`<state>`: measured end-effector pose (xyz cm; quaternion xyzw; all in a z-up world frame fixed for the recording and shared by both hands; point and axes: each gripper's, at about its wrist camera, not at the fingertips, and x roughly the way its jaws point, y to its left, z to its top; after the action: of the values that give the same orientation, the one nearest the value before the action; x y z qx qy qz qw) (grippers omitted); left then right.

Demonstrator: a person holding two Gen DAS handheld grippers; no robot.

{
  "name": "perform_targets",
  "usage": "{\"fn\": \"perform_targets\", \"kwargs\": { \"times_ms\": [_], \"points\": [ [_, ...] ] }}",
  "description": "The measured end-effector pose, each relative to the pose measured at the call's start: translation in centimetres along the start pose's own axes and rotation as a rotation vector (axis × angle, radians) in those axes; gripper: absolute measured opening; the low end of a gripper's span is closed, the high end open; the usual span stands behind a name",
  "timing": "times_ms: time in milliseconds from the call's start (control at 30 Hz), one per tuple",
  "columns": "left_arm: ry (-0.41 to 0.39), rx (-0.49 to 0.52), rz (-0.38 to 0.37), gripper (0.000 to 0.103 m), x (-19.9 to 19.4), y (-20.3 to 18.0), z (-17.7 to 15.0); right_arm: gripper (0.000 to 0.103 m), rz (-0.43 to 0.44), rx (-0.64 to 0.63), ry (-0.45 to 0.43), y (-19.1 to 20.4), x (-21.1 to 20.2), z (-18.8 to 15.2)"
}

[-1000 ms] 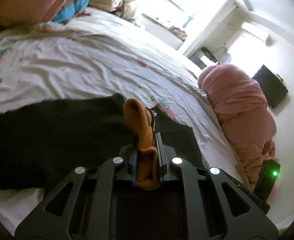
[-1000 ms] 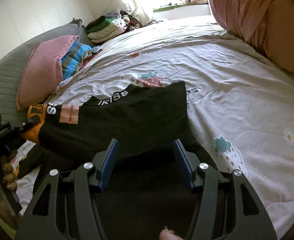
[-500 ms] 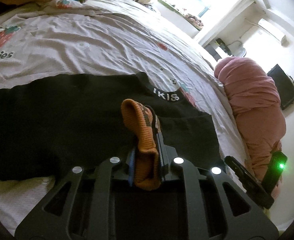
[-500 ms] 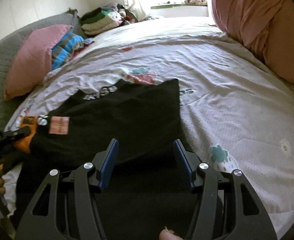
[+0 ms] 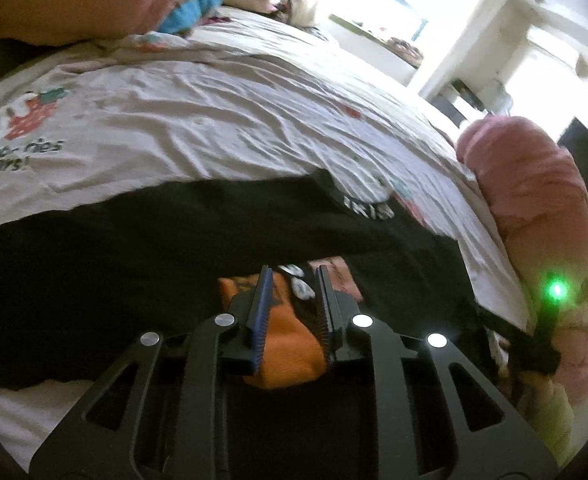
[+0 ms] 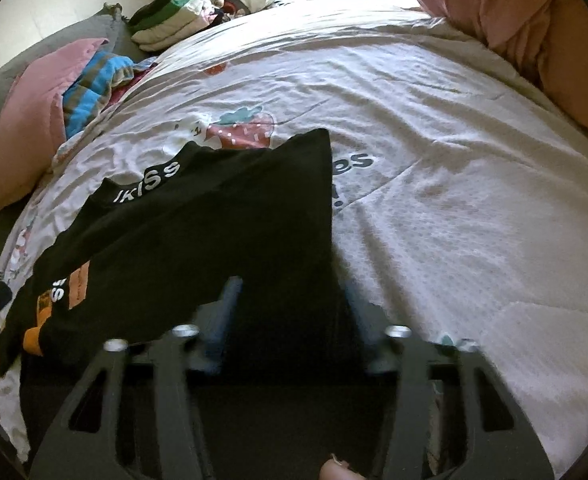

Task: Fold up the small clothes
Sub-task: 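Lay the cuff on the shirt body and open the left tool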

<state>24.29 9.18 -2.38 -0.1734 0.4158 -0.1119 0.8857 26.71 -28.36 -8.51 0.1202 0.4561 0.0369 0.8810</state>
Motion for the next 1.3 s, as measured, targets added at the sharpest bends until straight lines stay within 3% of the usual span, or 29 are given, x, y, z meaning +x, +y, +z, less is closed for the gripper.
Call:
{"fn": "perform_targets", "kwargs": {
  "times_ms": [33,167,367,433,533,600,733,900,1033,1167,1233,1267,1300],
  "points": [
    [0.014,0.009,-0.006,0.014,0.3,-0.4,-0.2,0.014,-0.020,-0.003,-0.008,-0.2,-0.1,0.0],
    [0.074,0.053,0.005,0.019,2.0,-1.7,-1.3,0.011,0.026,0.027,-0.046,-1.5,-0.9,-0.1],
    [0.186,0.077,0.095,0.027,5.2,-1.0,-3.2,0.014,-0.046,-0.023,-0.030,-0.9,-0.2,-0.4],
    [0.188,0.080,0.109,0.027,5.2,-1.1,-3.4,0.029,-0.098,-0.046,-0.033,-0.5,-0.2,-0.4],
    [0.186,0.099,0.129,0.028,5.1,-1.3,-3.7,0.034,-0.126,-0.058,-0.059,-0.3,-1.1,-0.7],
    [0.185,0.105,0.137,0.028,5.1,-1.4,-3.8,0.046,-0.129,-0.075,-0.088,0.2,-2.0,-0.8],
    [0.184,0.102,0.138,0.032,5.0,-1.7,-3.9,0.054,-0.101,-0.189,-0.162,2.9,-4.1,-1.7],
    [0.187,0.097,0.128,0.038,4.9,-1.9,-4.0,0.057,0.003,-0.240,-0.087,5.0,-3.3,-2.4],
    [0.186,0.091,0.123,0.041,4.6,-1.9,-4.2,0.061,-0.064,-0.256,0.040,5.2,-0.5,-3.3],
    [0.184,0.082,0.115,0.046,4.3,-1.9,-4.2,0.066,-0.041,-0.240,0.030,5.1,-0.8,-3.3],
    [0.172,0.073,0.117,0.055,4.0,-2.0,-4.2,0.069,-0.025,-0.237,0.016,5.1,-1.4,-3.3],
    [0.153,0.067,0.126,0.067,3.6,-2.1,-4.1,0.077,-0.019,-0.234,0.011,5.0,-1.6,-3.3],
    [0.138,0.063,0.134,0.072,3.2,-2.1,-4.1,0.083,-0.017,-0.230,0.003,5.1,-1.9,-3.6]
  ]
}}
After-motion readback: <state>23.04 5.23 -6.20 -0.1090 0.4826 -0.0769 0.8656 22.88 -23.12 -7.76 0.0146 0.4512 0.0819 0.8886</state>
